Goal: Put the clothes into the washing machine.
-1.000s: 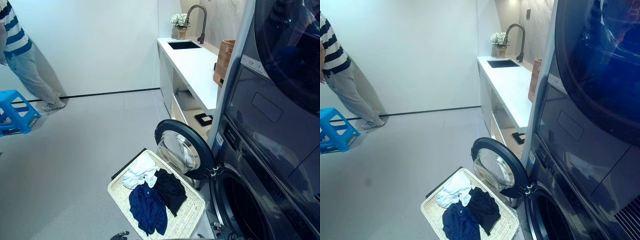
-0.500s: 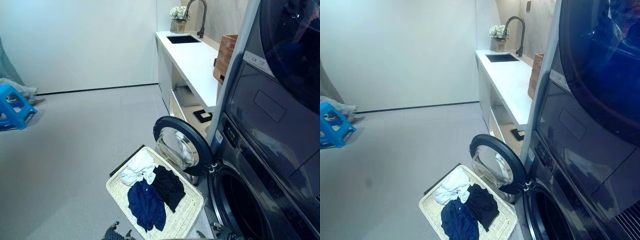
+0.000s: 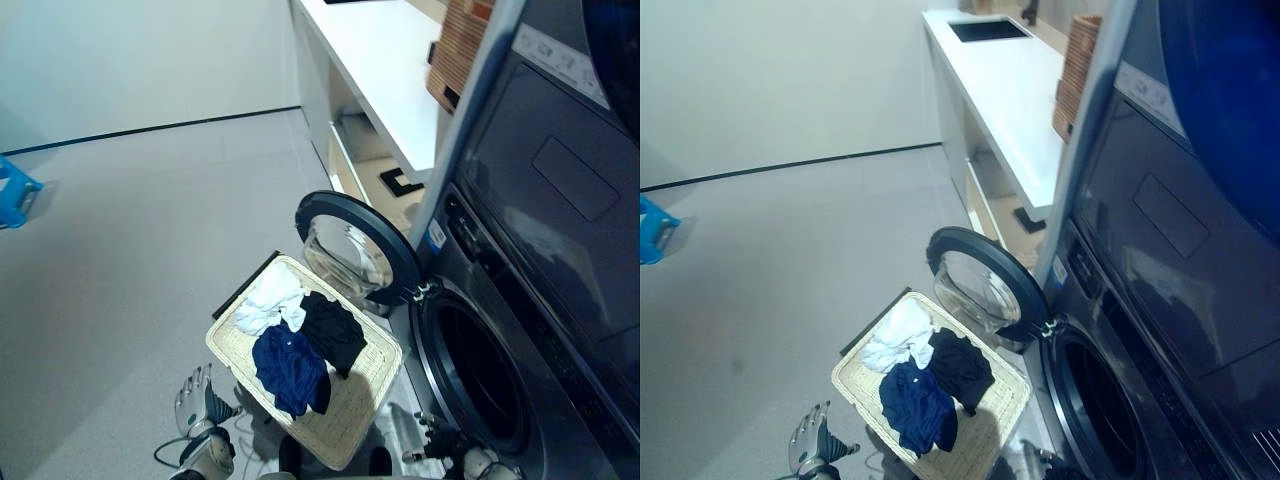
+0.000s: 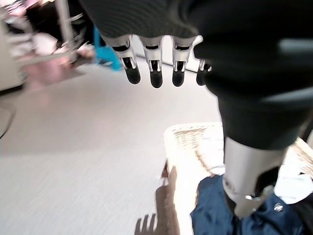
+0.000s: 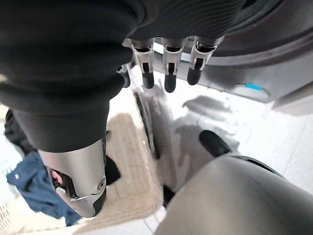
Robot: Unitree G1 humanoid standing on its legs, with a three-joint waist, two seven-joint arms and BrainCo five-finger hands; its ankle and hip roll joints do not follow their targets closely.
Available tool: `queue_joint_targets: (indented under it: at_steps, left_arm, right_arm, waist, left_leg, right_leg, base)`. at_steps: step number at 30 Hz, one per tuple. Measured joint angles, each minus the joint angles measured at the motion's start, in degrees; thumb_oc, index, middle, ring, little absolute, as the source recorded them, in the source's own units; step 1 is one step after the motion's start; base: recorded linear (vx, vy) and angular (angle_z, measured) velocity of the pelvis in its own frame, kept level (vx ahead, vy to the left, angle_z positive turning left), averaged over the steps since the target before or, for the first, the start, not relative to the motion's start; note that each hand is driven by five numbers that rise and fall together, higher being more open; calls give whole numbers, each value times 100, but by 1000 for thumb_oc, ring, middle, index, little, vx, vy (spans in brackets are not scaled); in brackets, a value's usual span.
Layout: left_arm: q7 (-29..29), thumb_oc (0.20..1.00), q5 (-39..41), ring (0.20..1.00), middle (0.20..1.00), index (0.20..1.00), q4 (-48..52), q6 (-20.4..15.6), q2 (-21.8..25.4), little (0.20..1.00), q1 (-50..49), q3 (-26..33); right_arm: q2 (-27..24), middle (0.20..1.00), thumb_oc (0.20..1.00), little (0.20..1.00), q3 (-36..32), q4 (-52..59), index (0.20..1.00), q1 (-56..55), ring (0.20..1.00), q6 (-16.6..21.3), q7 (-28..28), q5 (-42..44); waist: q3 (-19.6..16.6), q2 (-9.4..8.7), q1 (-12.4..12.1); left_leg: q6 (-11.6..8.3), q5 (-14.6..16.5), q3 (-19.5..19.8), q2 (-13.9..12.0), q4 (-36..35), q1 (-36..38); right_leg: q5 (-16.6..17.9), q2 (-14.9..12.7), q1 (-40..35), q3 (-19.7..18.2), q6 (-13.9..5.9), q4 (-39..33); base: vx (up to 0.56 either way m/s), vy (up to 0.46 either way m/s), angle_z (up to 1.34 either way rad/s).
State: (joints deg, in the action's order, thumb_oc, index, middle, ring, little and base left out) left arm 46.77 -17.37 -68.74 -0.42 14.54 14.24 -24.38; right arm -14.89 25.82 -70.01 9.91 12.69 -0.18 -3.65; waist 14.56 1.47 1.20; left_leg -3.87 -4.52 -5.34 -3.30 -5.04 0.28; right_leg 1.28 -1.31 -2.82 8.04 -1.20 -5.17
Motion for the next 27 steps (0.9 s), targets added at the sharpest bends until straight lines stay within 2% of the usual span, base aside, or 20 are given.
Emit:
queue_joint_targets:
  at_steps: [5, 12, 17, 20, 23, 27]
  left_arm:
    - [49, 1000, -215, 1000, 1000, 1000, 33, 143, 7, 1000, 482, -198]
    - [-194, 1000, -196, 1000, 1000, 1000, 20, 290, -14, 1000, 1133, -380]
    - [-508, 1000, -164, 1000, 1000, 1000, 12, 376, 6, 1000, 1501, -407]
    - [-960, 1000, -159, 1000, 1000, 1000, -61, 538, 70, 1000, 1831, -523]
    - [-1217, 1000, -21, 1000, 1000, 1000, -118, 656, 132, 1000, 2071, -614]
    - [-1489, 1000, 110, 1000, 1000, 1000, -246, 846, 220, 1000, 2433, -661]
  right_arm:
    - [-92, 1000, 1000, 1000, 143, 1, 1000, 358, 1000, 9, -1, 41]
    - [-154, 1000, 1000, 1000, 248, 23, 1000, 777, 1000, 10, -43, 262]
    - [-159, 1000, 1000, 1000, 415, 244, 1000, 1088, 1000, 66, -132, 533]
    - [-144, 1000, 1000, 1000, 431, 421, 1000, 1404, 1000, 66, -214, 779]
    - [-139, 1000, 1000, 1000, 435, 496, 1000, 1526, 1000, 66, -246, 861]
    - [-144, 1000, 1000, 1000, 464, 600, 1000, 1572, 1000, 60, -279, 961]
  waist:
    - [275, 88, 236]
    - [794, 73, 263]
    - [1182, -23, 301]
    - [1402, -149, 316]
    - [1509, -283, 395]
    - [1566, -366, 509]
  left_leg:
    - [19, -17, -130, -8, 0, -201]
    - [47, -45, -335, -6, 1, -411]
    - [53, -48, -432, -2, 2, -515]
    - [82, -68, -604, -1, 3, -715]
    - [91, -73, -708, 8, 5, -836]
    - [130, -102, -749, 14, 59, -1152]
  right_leg:
    - [93, 9, 277, -171, 2, 1]
    - [217, 8, 601, -391, -5, 2]
    - [264, 6, 778, -488, -4, 25]
    - [284, 2, 1141, -638, -16, 202]
    - [281, 2, 1376, -722, -28, 326]
    - [292, -6, 1739, -764, -35, 440]
  base:
    - [-9, 52, -18]
    - [3, 28, -18]
    - [1, 4, -14]
    - [-11, 7, -24]
    - [6, -2, -17]
    - [18, -6, -9]
